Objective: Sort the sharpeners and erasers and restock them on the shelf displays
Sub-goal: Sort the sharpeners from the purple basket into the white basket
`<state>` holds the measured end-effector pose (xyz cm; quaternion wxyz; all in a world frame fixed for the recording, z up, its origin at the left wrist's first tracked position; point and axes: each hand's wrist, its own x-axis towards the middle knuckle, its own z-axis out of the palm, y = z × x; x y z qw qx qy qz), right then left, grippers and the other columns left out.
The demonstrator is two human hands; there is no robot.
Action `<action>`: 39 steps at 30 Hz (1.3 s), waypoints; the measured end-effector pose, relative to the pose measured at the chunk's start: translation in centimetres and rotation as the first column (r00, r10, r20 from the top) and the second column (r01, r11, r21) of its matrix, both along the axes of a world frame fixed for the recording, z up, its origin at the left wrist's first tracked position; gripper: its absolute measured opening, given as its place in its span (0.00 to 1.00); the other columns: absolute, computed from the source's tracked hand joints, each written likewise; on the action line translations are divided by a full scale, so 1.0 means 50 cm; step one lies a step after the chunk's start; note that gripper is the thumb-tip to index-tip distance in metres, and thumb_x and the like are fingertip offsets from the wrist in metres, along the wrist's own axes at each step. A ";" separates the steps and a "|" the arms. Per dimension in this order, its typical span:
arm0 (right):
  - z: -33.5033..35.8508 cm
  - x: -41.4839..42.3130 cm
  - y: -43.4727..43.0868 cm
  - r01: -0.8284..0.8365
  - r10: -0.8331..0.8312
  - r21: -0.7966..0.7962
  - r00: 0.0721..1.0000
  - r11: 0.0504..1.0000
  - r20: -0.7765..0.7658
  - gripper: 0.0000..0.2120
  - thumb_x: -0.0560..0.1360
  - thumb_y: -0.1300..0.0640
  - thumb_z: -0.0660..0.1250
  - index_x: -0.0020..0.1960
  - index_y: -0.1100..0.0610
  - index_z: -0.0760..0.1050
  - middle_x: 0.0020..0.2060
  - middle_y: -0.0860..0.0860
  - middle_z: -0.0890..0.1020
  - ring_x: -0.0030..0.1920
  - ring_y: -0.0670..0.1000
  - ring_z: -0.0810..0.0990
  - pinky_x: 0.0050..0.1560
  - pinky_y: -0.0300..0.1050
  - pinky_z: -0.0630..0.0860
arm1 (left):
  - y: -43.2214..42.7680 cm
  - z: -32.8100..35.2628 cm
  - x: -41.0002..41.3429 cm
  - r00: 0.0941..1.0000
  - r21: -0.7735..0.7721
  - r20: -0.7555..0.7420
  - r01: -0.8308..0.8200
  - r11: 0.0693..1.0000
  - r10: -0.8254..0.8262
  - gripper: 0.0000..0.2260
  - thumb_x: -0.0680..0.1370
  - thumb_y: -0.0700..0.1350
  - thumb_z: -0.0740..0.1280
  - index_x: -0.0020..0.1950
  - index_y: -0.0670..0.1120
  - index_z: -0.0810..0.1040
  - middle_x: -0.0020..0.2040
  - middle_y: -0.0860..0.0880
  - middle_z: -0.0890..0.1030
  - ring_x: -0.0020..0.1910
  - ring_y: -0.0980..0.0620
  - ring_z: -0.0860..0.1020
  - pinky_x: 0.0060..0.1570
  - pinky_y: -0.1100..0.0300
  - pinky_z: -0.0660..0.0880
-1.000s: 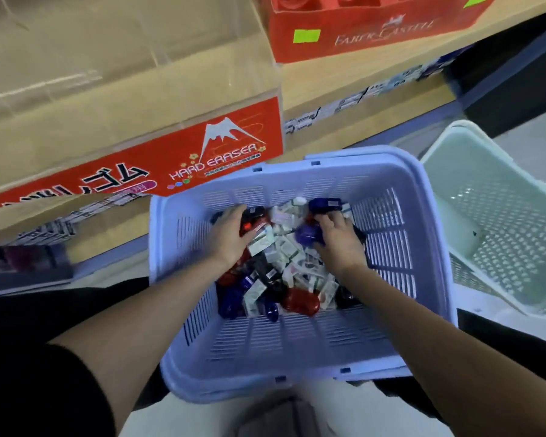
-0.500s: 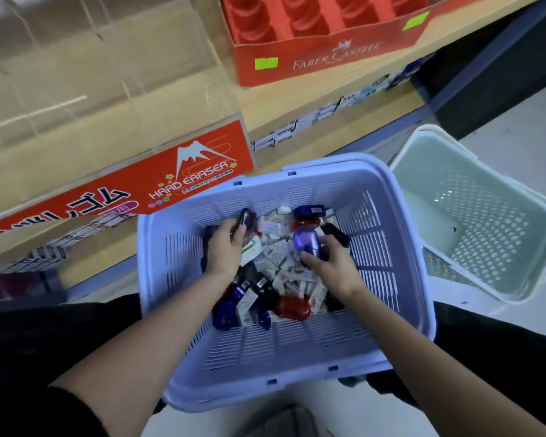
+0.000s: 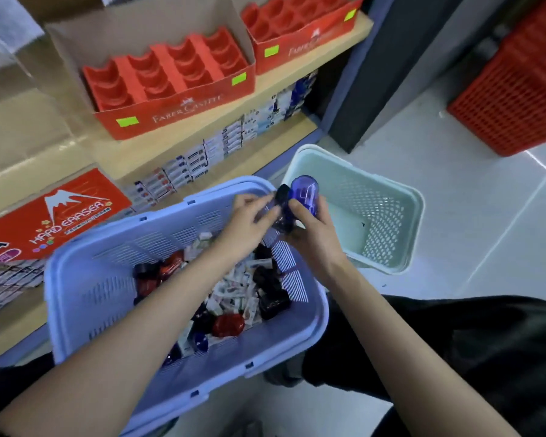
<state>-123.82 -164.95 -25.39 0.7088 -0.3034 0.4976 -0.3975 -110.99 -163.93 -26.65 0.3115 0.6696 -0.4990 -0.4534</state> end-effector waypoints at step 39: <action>-0.036 -0.124 0.021 -0.087 -0.110 -0.241 0.708 0.967 -0.697 0.05 0.77 0.61 0.62 0.49 0.54 0.76 0.46 0.45 0.79 0.44 0.41 0.76 0.46 0.37 0.72 | 0.166 -0.248 -0.020 0.796 0.416 0.377 0.311 0.855 -0.473 0.15 0.76 0.43 0.68 0.62 0.43 0.75 0.65 0.43 0.71 0.60 0.45 0.71 0.60 0.56 0.69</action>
